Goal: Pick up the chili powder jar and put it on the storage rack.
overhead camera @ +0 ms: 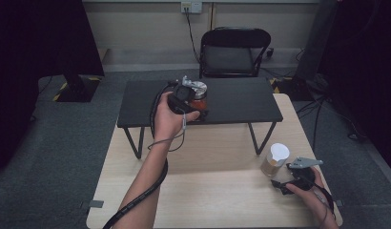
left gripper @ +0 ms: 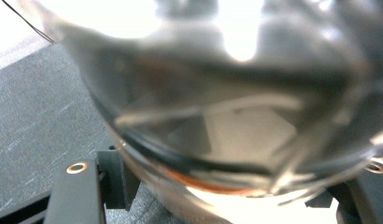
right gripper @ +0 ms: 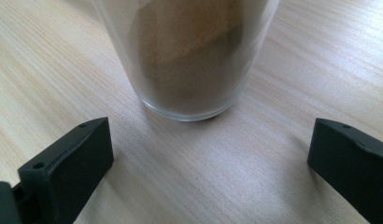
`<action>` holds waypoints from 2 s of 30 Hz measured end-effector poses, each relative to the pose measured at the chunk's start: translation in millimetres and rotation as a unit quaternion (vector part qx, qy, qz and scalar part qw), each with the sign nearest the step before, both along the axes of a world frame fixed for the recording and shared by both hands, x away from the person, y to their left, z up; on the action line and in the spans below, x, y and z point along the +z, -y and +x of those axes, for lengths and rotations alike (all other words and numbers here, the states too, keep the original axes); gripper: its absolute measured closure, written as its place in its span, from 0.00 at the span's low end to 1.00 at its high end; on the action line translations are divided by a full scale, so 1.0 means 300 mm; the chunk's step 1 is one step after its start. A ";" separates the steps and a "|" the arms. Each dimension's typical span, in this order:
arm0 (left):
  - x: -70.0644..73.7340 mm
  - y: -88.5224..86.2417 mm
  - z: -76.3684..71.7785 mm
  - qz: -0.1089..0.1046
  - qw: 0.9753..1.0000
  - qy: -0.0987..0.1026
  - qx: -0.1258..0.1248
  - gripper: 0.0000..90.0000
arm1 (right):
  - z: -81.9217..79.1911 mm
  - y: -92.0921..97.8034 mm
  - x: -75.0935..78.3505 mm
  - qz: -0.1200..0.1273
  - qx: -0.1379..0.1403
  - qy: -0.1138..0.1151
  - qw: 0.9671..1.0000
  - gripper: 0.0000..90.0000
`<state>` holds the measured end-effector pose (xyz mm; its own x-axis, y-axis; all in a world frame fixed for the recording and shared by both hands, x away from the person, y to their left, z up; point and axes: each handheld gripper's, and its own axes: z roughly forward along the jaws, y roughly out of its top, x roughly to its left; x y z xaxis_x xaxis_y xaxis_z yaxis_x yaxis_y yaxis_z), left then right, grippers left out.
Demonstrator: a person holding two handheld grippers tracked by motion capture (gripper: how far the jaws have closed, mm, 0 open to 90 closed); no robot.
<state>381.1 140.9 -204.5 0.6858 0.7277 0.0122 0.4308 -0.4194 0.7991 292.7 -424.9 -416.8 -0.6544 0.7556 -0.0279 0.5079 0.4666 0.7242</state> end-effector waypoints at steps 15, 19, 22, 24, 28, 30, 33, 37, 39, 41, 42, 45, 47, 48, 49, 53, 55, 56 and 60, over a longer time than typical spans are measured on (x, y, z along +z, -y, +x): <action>0.011 0.002 -0.044 -0.003 1.000 0.002 0.018 0.02 | 0.000 0.000 0.000 0.000 0.000 0.000 1.000 0.00; 0.006 -0.003 -0.060 -0.002 1.000 0.005 0.017 0.02 | 0.000 0.000 0.000 0.000 0.000 0.000 1.000 0.00; -0.003 -0.009 -0.070 -0.004 1.000 0.003 0.016 0.02 | 0.000 0.000 0.000 0.000 0.000 0.000 1.000 0.00; -0.010 -0.014 -0.079 -0.005 1.000 0.005 0.015 0.03 | 0.000 0.000 0.000 0.000 0.000 0.000 1.000 0.00; -0.019 -0.027 -0.096 -0.008 1.000 0.008 0.011 0.04 | 0.000 0.000 0.001 0.000 0.000 -0.001 1.000 0.00; -0.024 -0.033 -0.107 -0.009 1.000 0.011 0.009 0.04 | 0.000 0.000 0.001 0.000 0.000 -0.001 1.000 0.00; -0.029 -0.040 -0.120 -0.011 1.000 0.012 0.006 0.04 | 0.000 0.000 0.001 0.000 0.000 -0.001 1.000 0.00; -0.039 -0.044 -0.140 -0.013 1.000 0.012 0.000 0.04 | 0.000 0.000 0.001 0.000 0.000 -0.001 1.000 0.00; -0.044 -0.047 -0.152 -0.017 1.000 0.015 -0.003 0.04 | 0.000 0.000 0.001 0.000 0.000 -0.001 1.000 0.00; -0.048 -0.048 -0.166 -0.018 1.000 0.019 -0.004 0.04 | 0.000 0.000 0.001 0.000 0.000 -0.001 1.000 0.00; -0.050 -0.051 -0.169 -0.018 1.000 0.018 -0.007 0.04 | 0.000 0.000 0.001 0.000 0.000 -0.001 1.000 0.00; -0.057 -0.052 -0.185 -0.016 1.000 0.021 -0.006 0.05 | 0.000 0.000 0.001 0.000 0.000 -0.001 1.000 0.00; -0.066 -0.058 -0.192 -0.020 1.000 0.020 -0.006 0.04 | 0.000 0.000 0.001 0.000 0.000 -0.001 1.000 0.00; -0.067 -0.060 -0.195 -0.018 1.000 0.020 -0.009 0.04 | 0.000 0.000 0.001 0.000 0.000 -0.001 1.000 0.00; -0.071 -0.059 -0.202 -0.018 1.000 0.021 -0.008 0.04 | 0.000 0.000 0.001 0.000 0.000 -0.001 1.000 0.00; -0.087 -0.066 -0.216 -0.021 0.999 0.022 -0.012 0.04 | 0.000 0.000 0.001 0.000 0.000 -0.001 1.000 0.00; -0.098 -0.071 -0.221 -0.026 0.999 0.020 -0.014 0.05 | 0.000 0.000 0.001 0.000 0.000 -0.001 1.000 0.00; -0.103 -0.071 -0.223 -0.025 0.999 0.020 -0.015 0.04 | 0.000 0.000 0.001 0.000 0.000 -0.001 1.000 0.00; -0.122 -0.077 -0.232 -0.029 0.999 0.019 -0.019 0.04 | 0.000 0.000 0.001 0.000 0.000 -0.001 1.000 0.00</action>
<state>311.5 163.9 -241.0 0.7133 0.7009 -0.0027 0.3844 -0.3880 0.8376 292.8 -424.9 -416.6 -0.6545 0.7556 -0.0275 0.5088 0.4670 0.7232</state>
